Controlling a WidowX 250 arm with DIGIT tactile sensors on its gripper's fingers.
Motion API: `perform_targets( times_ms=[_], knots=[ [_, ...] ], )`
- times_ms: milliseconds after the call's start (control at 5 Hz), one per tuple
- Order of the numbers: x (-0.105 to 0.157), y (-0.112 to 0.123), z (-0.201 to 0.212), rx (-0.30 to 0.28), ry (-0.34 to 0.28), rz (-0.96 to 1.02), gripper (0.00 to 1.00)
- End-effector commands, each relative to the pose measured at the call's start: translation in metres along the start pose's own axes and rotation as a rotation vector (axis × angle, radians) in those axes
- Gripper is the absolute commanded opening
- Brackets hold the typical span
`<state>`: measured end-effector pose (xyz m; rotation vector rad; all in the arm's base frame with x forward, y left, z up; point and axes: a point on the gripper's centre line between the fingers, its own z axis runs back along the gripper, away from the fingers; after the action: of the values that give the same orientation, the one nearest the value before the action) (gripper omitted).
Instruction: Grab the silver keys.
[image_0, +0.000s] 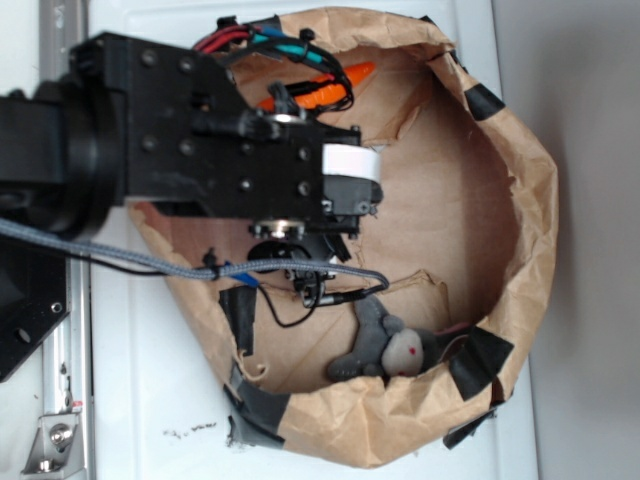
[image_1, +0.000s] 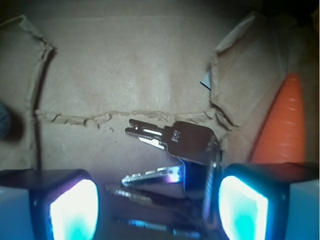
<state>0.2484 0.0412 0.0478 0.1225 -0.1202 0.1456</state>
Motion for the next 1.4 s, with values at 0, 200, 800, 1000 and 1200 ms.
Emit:
perform_targets(
  times_ms=[0,200,800,1000,1200],
  knots=[
    [0.014,0.008,0.007,0.006,-0.054,0.035,1.0],
    [0.015,0.011,0.002,0.022,-0.075,0.043,1.0],
    [0.01,0.015,-0.014,0.043,-0.094,0.051,0.0],
    [-0.001,0.021,-0.023,0.072,-0.102,0.013,0.0],
    [-0.008,0.024,-0.01,0.021,-0.111,-0.014,0.0]
  ],
)
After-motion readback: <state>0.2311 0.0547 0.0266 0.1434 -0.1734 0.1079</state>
